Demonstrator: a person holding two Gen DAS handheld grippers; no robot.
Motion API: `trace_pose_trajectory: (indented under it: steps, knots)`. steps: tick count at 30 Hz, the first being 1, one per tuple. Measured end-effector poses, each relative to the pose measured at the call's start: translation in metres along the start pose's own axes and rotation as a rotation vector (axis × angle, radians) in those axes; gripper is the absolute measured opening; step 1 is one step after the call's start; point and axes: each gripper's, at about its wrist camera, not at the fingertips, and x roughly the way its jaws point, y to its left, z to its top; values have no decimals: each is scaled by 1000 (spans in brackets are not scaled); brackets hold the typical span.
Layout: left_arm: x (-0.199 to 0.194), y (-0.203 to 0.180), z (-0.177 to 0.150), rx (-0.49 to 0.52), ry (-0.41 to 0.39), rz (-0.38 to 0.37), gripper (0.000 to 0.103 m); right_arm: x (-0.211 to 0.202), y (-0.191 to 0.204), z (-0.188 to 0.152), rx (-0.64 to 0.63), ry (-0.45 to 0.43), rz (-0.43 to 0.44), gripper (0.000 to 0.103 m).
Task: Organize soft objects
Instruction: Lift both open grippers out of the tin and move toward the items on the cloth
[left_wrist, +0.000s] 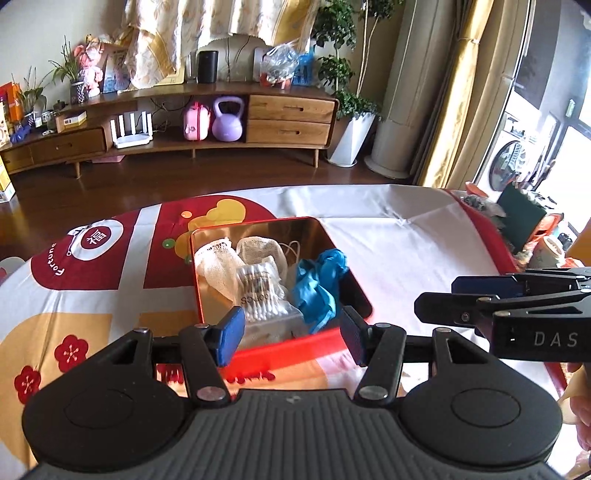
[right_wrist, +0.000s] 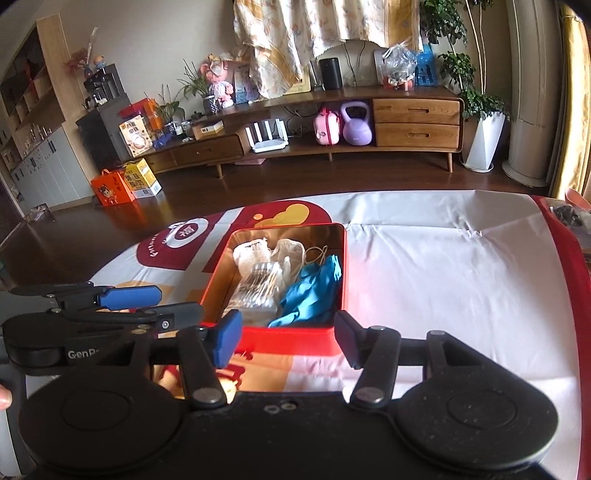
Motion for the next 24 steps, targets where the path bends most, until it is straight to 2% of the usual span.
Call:
trace_pose_trajectory:
  steps: [5,11,14,24]
  knots:
    - [-25,-6,-12,8,-14,-14,56,-24,7,-15,-9,-21,13,63]
    - [-51,-13,-32,20,-35,-37,57,-45,19,-39,-18,-47,22,65]
    - [-61,-17,-42,24,-41,-44,65,-53,26,-49,-32,-54,24,68]
    - [-89,-18,-80,22,-51,-51,67,-74,35,-88,-52,-70,38,80]
